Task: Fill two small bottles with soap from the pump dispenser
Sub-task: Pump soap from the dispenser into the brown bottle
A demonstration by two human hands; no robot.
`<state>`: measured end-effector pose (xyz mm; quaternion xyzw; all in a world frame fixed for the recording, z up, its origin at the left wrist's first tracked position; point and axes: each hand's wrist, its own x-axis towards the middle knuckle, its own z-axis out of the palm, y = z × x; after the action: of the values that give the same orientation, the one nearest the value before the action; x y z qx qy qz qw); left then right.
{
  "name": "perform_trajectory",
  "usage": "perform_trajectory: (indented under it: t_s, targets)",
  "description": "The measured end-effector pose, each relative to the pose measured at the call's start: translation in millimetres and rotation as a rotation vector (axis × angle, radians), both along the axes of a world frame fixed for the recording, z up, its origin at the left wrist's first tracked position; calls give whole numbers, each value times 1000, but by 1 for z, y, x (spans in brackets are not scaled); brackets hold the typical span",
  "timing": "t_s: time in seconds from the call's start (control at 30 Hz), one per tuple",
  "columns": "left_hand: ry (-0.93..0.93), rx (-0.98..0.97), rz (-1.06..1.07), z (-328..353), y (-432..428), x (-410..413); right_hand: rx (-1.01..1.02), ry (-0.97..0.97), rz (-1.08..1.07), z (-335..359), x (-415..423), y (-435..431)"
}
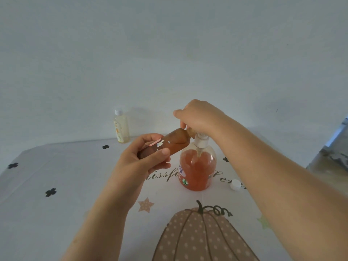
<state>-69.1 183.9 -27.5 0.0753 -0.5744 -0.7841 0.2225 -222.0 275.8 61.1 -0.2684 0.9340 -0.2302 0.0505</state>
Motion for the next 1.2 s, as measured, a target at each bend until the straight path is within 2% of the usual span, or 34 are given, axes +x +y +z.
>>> perform_trajectory:
  t_s: [0.2, 0.67, 1.0, 1.2]
  targets:
    - [-14, -48, 16, -3, -4, -1, -62, -60, -6, -7, -3, 3]
    - [-13, -28, 11, -3, -3, -1, -44, -91, -6, -9, -3, 1]
    - [17, -24, 32, 2, 4, 2, 26, 83, -22, 7, 4, 6]
    - [3, -25, 41, 3, 4, 2, -5, 59, -27, 6, 5, 4]
